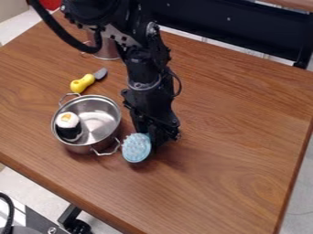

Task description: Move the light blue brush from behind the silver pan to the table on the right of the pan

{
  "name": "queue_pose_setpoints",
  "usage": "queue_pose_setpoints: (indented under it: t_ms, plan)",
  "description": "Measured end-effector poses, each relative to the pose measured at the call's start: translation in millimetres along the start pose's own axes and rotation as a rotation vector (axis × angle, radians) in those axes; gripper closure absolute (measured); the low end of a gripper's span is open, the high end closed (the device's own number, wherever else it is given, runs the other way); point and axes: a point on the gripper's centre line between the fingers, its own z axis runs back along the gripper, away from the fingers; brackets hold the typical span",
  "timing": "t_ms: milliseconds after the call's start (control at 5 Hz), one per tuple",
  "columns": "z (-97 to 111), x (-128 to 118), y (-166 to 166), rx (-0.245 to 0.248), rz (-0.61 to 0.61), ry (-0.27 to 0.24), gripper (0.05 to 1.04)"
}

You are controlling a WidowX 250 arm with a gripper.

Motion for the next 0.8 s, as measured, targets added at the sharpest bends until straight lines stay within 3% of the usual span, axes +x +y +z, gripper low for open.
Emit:
queue_pose_setpoints:
  t_ms: [400,600,800]
  plan:
    - [-6.7,6.2,-8.9,0.020,0.073,0.013,0.757]
    - [-9.7,11.5,-15.6,0.032,0.109,0.043,0.690]
    - [-14.0,12.5,-22.0,0.032,0.086,0.070,0.391]
